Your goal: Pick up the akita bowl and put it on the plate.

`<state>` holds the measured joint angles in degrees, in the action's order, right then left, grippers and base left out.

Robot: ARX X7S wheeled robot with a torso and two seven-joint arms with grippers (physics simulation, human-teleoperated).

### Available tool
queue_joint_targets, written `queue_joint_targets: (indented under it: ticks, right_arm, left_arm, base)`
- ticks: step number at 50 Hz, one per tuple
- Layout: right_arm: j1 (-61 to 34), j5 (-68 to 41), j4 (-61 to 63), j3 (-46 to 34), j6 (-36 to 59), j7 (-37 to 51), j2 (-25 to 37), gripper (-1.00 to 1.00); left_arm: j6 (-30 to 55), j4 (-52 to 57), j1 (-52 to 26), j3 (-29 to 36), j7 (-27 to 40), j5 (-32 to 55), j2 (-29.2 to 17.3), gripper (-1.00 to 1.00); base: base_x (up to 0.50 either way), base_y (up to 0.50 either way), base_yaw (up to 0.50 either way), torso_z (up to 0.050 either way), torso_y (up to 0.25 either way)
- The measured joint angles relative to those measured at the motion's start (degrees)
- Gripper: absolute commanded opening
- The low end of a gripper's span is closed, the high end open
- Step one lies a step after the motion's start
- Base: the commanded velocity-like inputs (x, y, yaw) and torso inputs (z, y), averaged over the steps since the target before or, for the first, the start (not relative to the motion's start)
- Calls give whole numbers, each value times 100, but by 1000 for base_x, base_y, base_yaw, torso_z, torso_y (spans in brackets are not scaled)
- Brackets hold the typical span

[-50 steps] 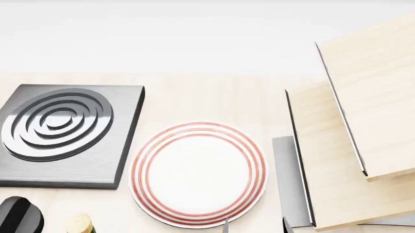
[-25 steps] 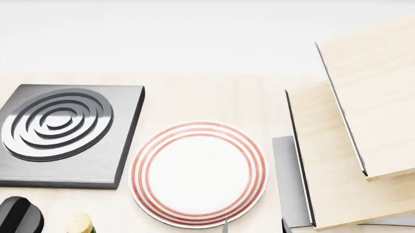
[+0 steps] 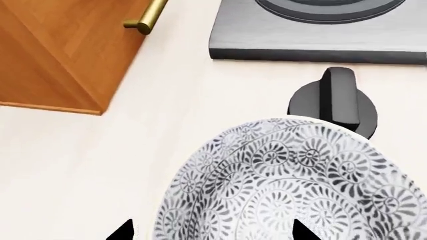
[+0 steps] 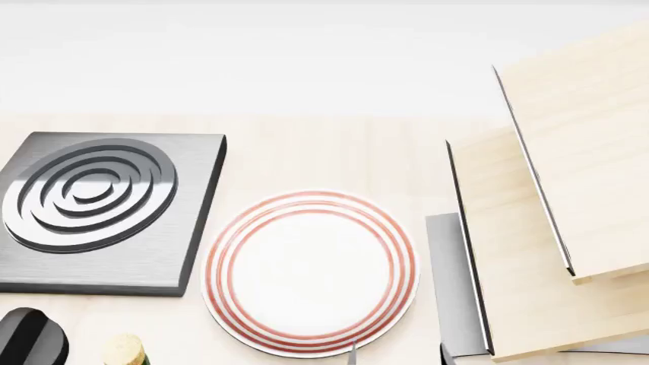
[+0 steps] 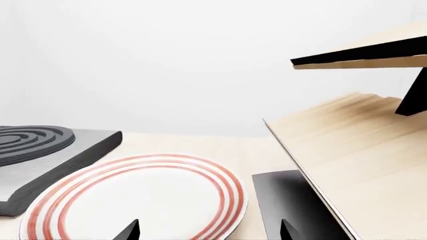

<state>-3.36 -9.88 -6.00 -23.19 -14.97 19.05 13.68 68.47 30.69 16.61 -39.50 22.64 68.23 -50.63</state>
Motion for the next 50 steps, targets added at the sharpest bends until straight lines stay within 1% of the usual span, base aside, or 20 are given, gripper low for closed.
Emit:
queue_joint_targets:
  ticks: [27, 50]
  right_arm:
    - [-42, -16, -122, -71, -31, 52, 5, 100]
    - [-69, -33, -243, -130, -86, 87, 7, 100]
  left_arm:
    - [-276, -428, 217, 480, -324, -526, 42, 100]
    - [-478, -797, 80, 1051, -448, -878, 75, 100]
  base:
    - [0, 0, 0, 0, 0]
    - [0, 0, 0, 0, 0]
